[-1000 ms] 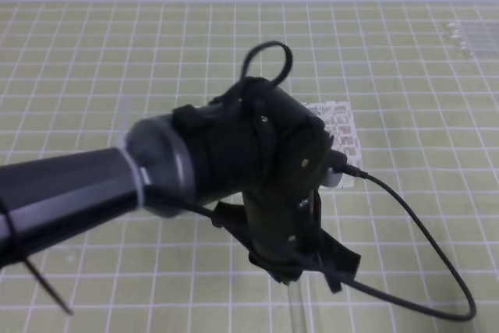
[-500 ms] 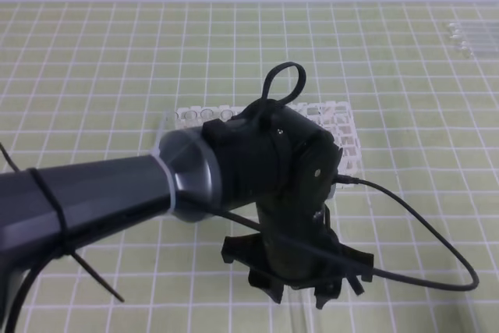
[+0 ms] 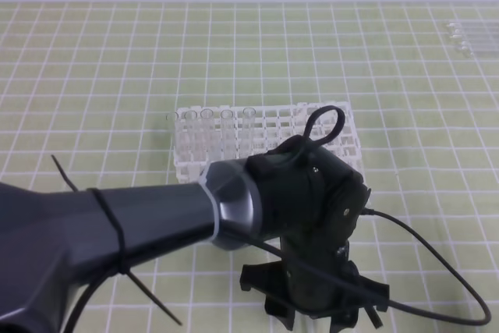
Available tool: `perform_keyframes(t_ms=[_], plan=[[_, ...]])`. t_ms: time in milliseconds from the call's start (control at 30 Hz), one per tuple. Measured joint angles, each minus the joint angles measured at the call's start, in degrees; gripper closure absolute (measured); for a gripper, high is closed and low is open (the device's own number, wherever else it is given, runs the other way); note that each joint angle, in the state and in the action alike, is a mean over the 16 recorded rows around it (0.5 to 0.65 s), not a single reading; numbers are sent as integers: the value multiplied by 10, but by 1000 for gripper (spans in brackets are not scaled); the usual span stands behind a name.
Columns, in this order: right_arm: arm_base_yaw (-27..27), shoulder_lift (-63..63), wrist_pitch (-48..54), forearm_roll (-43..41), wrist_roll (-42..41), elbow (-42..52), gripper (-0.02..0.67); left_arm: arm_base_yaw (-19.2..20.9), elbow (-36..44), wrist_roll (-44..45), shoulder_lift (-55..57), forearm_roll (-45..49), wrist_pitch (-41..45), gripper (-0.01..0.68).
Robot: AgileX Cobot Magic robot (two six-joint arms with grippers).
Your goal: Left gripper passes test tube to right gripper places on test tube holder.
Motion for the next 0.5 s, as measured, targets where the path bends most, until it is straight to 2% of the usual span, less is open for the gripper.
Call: perform_keyframes(t_ms=[500], plan=[[0,0,0,0,-1,0,666,-4,7,-26,20,-9,-8,297]])
